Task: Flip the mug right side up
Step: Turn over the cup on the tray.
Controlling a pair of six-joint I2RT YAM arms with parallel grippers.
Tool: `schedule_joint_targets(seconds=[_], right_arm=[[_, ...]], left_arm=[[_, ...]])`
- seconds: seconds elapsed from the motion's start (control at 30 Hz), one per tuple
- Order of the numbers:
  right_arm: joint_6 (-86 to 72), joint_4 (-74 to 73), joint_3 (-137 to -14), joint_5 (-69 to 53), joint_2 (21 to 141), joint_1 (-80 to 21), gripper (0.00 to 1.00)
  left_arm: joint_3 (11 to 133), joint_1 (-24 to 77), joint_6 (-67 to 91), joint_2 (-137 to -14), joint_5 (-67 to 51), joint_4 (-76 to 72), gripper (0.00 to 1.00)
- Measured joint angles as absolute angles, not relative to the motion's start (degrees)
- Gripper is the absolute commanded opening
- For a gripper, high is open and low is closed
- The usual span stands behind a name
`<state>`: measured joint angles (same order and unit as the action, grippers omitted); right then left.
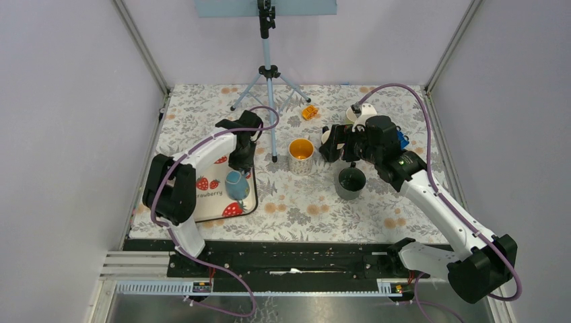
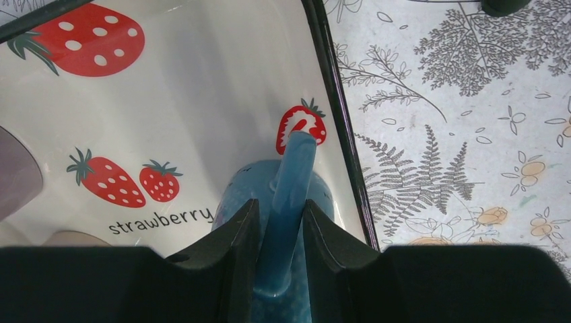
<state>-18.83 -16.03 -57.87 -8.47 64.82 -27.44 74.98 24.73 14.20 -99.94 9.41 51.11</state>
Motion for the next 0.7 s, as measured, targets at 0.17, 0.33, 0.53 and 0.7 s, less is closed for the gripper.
schedule_joint_targets(seconds=[0.17,0.33,0.53,0.7], right_arm=[[-18.8,-16.0,-57.8,-8.5,64.8,-27.4,1.00],[-18.7,-16.0,-57.5,-8.5,64.8,-27.4,1.00],[-18.6,-16.0,-57.3,-8.5,64.8,-27.4,1.00],[-18.6,-16.0,-57.3,-8.5,64.8,-27.4,1.00]], left_arm=[[75.0,24.7,15.5,-100.6,10.2,51.4,0.29],[75.0,24.7,16.0,-100.6,10.4,51.6,0.28],[74.4,23.9,16.1,-100.6,9.8,51.4,0.20],[73.2,22.7,16.3,-99.7,7.9,50.3,0.25]])
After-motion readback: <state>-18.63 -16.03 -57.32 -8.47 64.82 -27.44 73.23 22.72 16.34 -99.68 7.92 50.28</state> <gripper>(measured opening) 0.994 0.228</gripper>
